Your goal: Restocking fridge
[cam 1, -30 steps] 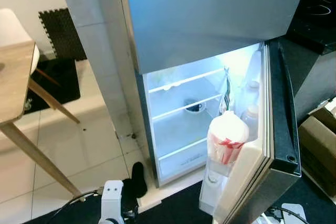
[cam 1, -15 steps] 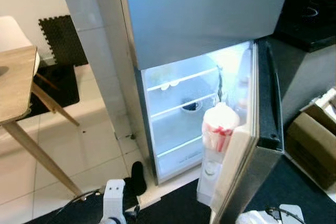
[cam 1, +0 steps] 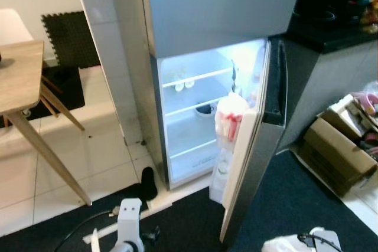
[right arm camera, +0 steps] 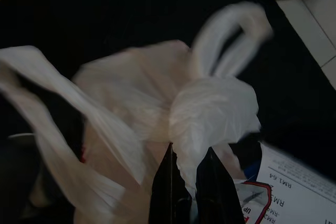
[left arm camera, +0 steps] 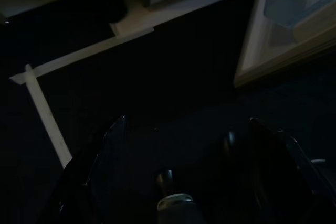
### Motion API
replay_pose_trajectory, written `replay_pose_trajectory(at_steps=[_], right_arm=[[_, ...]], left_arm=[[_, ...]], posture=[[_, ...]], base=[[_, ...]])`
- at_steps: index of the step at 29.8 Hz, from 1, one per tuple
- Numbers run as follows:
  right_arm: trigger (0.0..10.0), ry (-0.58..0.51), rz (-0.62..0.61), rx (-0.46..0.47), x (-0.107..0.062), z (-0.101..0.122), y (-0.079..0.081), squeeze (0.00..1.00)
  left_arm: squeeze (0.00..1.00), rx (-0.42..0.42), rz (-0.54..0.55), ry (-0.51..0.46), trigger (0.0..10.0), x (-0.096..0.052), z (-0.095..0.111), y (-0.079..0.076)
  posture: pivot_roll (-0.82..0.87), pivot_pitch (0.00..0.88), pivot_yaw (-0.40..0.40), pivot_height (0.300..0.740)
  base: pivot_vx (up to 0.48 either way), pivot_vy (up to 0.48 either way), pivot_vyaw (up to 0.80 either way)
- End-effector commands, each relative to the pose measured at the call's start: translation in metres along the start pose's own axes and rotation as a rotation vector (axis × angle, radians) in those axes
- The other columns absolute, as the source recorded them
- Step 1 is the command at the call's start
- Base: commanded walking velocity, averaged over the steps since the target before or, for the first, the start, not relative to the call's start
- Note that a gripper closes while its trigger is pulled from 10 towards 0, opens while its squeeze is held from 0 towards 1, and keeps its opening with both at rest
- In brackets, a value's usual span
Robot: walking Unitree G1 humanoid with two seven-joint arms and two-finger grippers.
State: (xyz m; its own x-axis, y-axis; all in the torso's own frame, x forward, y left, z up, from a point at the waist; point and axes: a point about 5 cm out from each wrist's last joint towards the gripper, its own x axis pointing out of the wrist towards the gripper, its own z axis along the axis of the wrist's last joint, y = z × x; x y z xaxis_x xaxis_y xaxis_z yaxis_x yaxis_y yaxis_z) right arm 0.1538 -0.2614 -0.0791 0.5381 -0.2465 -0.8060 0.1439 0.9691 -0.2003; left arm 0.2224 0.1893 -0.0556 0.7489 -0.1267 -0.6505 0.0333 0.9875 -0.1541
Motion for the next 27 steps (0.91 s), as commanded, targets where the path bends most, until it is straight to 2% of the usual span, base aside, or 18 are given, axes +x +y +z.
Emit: replay_pose_trajectory(at_steps=[1,6,13,16,18,20,22,23,26,27], right_arm=[[10.0,-0.041,0.004,-0.001,0.002,0.013,-0.001,0.0],[10.0,-0.05,0.007,-0.003,0.002,0.015,0.0,0.0],[10.0,-0.063,0.011,-0.002,0.002,0.019,0.002,0.0],[10.0,-0.07,0.012,0.0,0.002,0.021,0.003,0.0],[10.0,-0.073,0.013,0.002,0.002,0.022,0.003,0.0],[10.0,-0.073,0.013,0.002,0.002,0.022,0.003,0.0],[10.0,-0.074,0.014,0.003,0.002,0.022,0.004,0.0],[10.0,-0.075,0.014,0.005,0.002,0.022,0.004,0.0],[10.0,-0.075,0.014,0.006,0.002,0.022,0.004,0.0],[10.0,-0.074,0.012,0.007,0.002,0.021,0.003,0.0]], left_arm=[[0.0,0.024,0.003,0.004,10.0,0.001,0.003,0.001],[0.0,0.027,-0.008,-0.008,10.0,0.001,0.006,-0.001],[0.0,0.036,-0.003,-0.02,10.0,0.002,0.008,-0.002],[0.0,0.074,0.002,-0.056,10.0,0.001,0.013,-0.003],[0.0,0.093,0.009,-0.175,10.0,0.002,0.032,-0.005],[0.0,0.081,0.012,-0.198,10.0,0.003,0.037,-0.006],[0.0,0.101,0.015,-0.251,10.0,0.004,0.051,-0.006],[0.0,0.106,0.008,-0.307,10.0,0.006,0.066,-0.008],[0.0,0.101,0.005,-0.323,10.0,0.006,0.07,-0.008],[0.0,0.126,0.014,-0.353,10.0,0.008,0.086,-0.009]], posture=[[-0.11,0.055,0.006,0.74],[-0.11,0.055,0.006,0.74],[-0.11,0.056,0.005,0.74],[-0.11,0.055,0.006,0.74],[-0.12,0.054,0.006,0.74],[-0.12,0.054,0.006,0.74],[-0.12,0.054,0.007,0.74],[-0.12,0.055,0.01,0.74],[-0.12,0.055,0.01,0.74],[-0.12,0.056,0.012,0.74]], base=[[0.0,0.0,0.0],[0.0,0.0,0.0],[0.0,-0.48,0.0],[0.0,0.0,0.0],[0.0,0.0,0.0],[0.0,0.0,0.0],[0.0,0.0,0.0],[0.0,0.0,0.0],[0.0,0.0,0.0],[0.0,0.0,0.0]])
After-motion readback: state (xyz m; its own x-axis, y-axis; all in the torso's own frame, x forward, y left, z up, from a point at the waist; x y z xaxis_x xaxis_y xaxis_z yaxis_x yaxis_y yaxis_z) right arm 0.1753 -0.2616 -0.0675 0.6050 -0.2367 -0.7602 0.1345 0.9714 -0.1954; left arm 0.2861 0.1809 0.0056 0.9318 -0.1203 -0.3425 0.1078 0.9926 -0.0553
